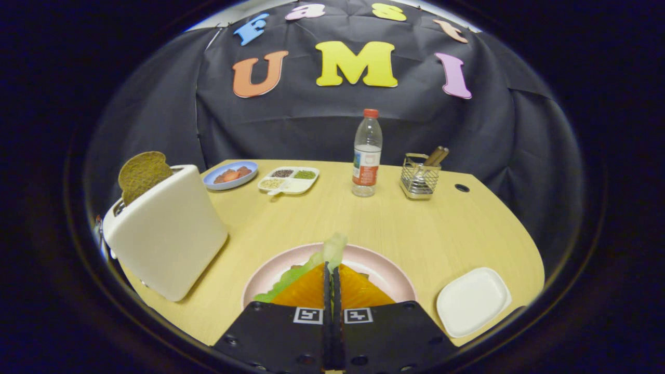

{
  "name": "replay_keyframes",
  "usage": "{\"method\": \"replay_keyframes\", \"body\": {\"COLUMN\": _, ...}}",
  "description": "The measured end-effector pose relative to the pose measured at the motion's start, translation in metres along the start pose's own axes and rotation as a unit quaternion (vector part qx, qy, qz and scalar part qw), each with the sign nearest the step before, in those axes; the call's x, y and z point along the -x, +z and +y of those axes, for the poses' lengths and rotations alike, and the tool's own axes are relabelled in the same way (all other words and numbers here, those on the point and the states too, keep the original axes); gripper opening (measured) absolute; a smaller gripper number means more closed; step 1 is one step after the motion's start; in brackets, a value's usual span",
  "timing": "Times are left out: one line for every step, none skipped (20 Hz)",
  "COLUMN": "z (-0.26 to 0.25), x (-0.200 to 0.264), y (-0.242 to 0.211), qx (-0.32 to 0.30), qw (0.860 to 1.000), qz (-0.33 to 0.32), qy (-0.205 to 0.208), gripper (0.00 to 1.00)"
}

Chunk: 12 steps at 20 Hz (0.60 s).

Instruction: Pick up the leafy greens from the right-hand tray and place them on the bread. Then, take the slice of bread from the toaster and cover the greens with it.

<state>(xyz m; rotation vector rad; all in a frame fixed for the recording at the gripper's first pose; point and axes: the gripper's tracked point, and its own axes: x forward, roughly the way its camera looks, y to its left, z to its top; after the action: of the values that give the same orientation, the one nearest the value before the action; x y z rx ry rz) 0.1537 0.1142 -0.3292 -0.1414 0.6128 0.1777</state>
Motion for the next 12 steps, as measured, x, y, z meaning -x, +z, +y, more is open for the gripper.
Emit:
{"method": "replay_keyframes", "body": {"z": -0.003, "x": -0.004, "y": -0.003, "qx": -0.004, "qw": 1.0, "qz": 0.001, "qy": -0.003, "gripper": 0.0}}
{"method": "replay_keyframes", "body": {"z": -0.006, "x": -0.008, "y": -0.007, "qx": -0.008, "qw": 1.0, "qz": 0.007, "qy": -0.007, "gripper": 0.0}}
{"method": "replay_keyframes", "body": {"z": -0.013, "x": -0.008, "y": -0.008, "qx": -0.012, "qw": 1.0, "qz": 0.009, "qy": -0.017, "gripper": 0.02}}
{"method": "replay_keyframes", "body": {"z": -0.018, "x": -0.009, "y": -0.007, "qx": -0.014, "qw": 1.0, "qz": 0.005, "qy": -0.027, "gripper": 0.12}}
{"method": "replay_keyframes", "body": {"z": -0.024, "x": -0.006, "y": -0.006, "qx": -0.016, "qw": 0.999, "qz": 0.0, "qy": -0.039, "gripper": 0.22}}
{"method": "replay_keyframes", "body": {"z": -0.028, "x": -0.004, "y": -0.004, "qx": -0.018, "qw": 0.999, "qz": -0.004, "qy": -0.051, "gripper": 0.33}}
{"method": "replay_keyframes", "body": {"z": -0.034, "x": 0.001, "y": -0.002, "qx": -0.018, "qw": 0.997, "qz": -0.01, "qy": -0.068, "gripper": 0.43}}
{"method": "replay_keyframes", "body": {"z": -0.034, "x": 0.005, "y": 0.001, "qx": -0.017, "qw": 0.997, "qz": -0.014, "qy": -0.07, "gripper": 0.53}}
{"method": "replay_keyframes", "body": {"z": -0.03, "x": 0.011, "y": 0.003, "qx": -0.016, "qw": 0.997, "qz": -0.018, "qy": -0.068, "gripper": 0.63}}
{"method": "replay_keyframes", "body": {"z": -0.029, "x": 0.017, "y": 0.007, "qx": -0.013, "qw": 0.997, "qz": -0.023, "qy": -0.072, "gripper": 0.73}}
{"method": "replay_keyframes", "body": {"z": -0.028, "x": 0.025, "y": 0.012, "qx": -0.01, "qw": 0.997, "qz": -0.031, "qy": -0.074, "gripper": 0.81}}
{"method": "replay_keyframes", "body": {"z": -0.025, "x": 0.032, "y": 0.017, "qx": -0.006, "qw": 0.997, "qz": -0.037, "qy": -0.074, "gripper": 0.89}}
